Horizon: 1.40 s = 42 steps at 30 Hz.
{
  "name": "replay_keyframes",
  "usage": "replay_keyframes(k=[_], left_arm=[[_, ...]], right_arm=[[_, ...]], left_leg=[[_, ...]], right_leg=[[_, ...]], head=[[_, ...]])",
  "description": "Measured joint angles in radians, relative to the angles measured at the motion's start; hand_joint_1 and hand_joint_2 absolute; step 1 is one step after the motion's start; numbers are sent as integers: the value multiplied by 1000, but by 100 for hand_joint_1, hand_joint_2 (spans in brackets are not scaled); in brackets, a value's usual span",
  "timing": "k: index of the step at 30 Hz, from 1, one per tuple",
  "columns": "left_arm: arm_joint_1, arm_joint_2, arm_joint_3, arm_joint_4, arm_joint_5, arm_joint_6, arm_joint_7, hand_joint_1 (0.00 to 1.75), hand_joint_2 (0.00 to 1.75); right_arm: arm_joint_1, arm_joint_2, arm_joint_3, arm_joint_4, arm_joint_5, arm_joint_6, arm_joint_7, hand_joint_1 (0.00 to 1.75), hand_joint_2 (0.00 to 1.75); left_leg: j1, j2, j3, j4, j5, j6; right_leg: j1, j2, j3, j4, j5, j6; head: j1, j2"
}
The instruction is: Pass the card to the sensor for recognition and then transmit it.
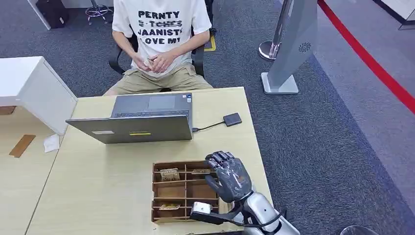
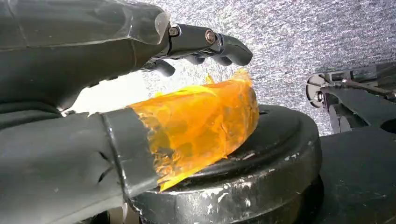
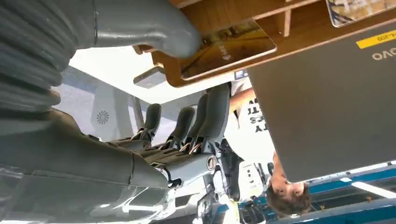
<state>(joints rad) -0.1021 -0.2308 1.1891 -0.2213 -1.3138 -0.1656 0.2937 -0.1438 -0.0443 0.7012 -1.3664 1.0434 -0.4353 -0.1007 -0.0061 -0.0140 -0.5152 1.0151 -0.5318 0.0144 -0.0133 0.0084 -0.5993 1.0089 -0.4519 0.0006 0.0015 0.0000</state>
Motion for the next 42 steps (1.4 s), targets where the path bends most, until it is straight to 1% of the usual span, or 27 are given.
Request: replay_keyframes(k=[1,3,15,17,18,19,20,21,23,24,25,26,27,30,32,34,42], left_arm=[[0,0,0,0,0,0,0,0,0],[0,0,0,0,0,0,0,0,0],[0,0,0,0,0,0,0,0,0],[0,0,0,0,0,0,0,0,0],[0,0,0,0,0,-1,0,0,0],[0,0,0,0,0,-1,0,0,0],[0,0,0,0,0,-1,0,0,0],[0,0,0,0,0,-1,0,0,0],[0,0,0,0,0,-2,0,0,0],[0,0,0,0,0,-2,0,0,0],[0,0,0,0,0,-2,0,0,0],[0,0,0,0,0,-3,0,0,0],[0,0,0,0,0,-3,-1,0,0],[0,0,0,0,0,-4,-2,0,0],[0,0,0,0,0,-4,-2,0,0],[0,0,0,0,0,-4,-2,0,0],[0,0,0,0,0,-5,-2,0,0]], right_arm=[[0,0,1,-1,-5,3,-2,96,175],[0,0,6,-6,-13,5,-5,91,175],[-4,0,23,-15,-21,17,-6,94,175],[-5,0,24,-15,-21,17,-6,103,175],[-5,0,25,-15,-21,18,-5,105,175],[-5,0,26,-15,-22,19,-6,122,175],[-5,0,27,-15,-23,19,-5,133,175],[-6,0,29,-15,-24,20,-5,134,175],[-6,0,32,-14,-24,23,-5,147,175],[-6,0,33,-14,-24,23,-5,148,175],[-6,0,33,-14,-24,23,-5,157,175],[-6,0,33,-15,-24,23,-5,162,175],[-6,0,34,-15,-24,24,-5,157,175],[-8,0,34,-15,-24,25,-5,159,175],[-9,0,34,-15,-24,26,-5,155,175],[-10,0,34,-15,-26,27,-5,161,175],[-14,0,34,-15,-27,34,-5,161,175]], left_leg=[[0,0,0,0,0,0],[0,0,0,0,0,0],[0,0,0,0,0,0],[0,0,0,0,0,0],[0,0,0,0,0,0],[0,0,0,0,0,0],[0,0,0,0,0,0],[0,0,0,0,0,0],[0,0,0,0,0,0],[0,0,0,0,0,0],[0,0,0,0,0,0],[0,0,0,0,0,0],[0,0,0,0,0,0],[0,0,0,0,0,0],[0,0,0,0,0,0],[0,0,0,0,0,0],[0,0,0,0,0,0]], right_leg=[[0,0,0,0,0,0],[0,0,0,0,0,0],[0,0,0,0,0,0],[0,0,0,0,0,0],[0,0,0,0,0,0],[0,0,0,0,0,0],[0,0,0,0,0,0],[0,0,0,0,0,0],[0,0,0,0,0,0],[0,0,0,0,0,0],[0,0,0,0,0,0],[0,0,0,0,0,0],[0,0,0,0,0,0],[0,0,0,0,0,0],[0,0,0,0,0,0],[0,0,0,0,0,0],[0,0,0,0,0,0]], head=[[0,0],[0,0],[0,0],[0,0],[0,0],[0,0],[0,0],[0,0],[0,0],[0,0],[0,0],[0,0],[0,0],[0,0],[0,0],[0,0],[0,0]])
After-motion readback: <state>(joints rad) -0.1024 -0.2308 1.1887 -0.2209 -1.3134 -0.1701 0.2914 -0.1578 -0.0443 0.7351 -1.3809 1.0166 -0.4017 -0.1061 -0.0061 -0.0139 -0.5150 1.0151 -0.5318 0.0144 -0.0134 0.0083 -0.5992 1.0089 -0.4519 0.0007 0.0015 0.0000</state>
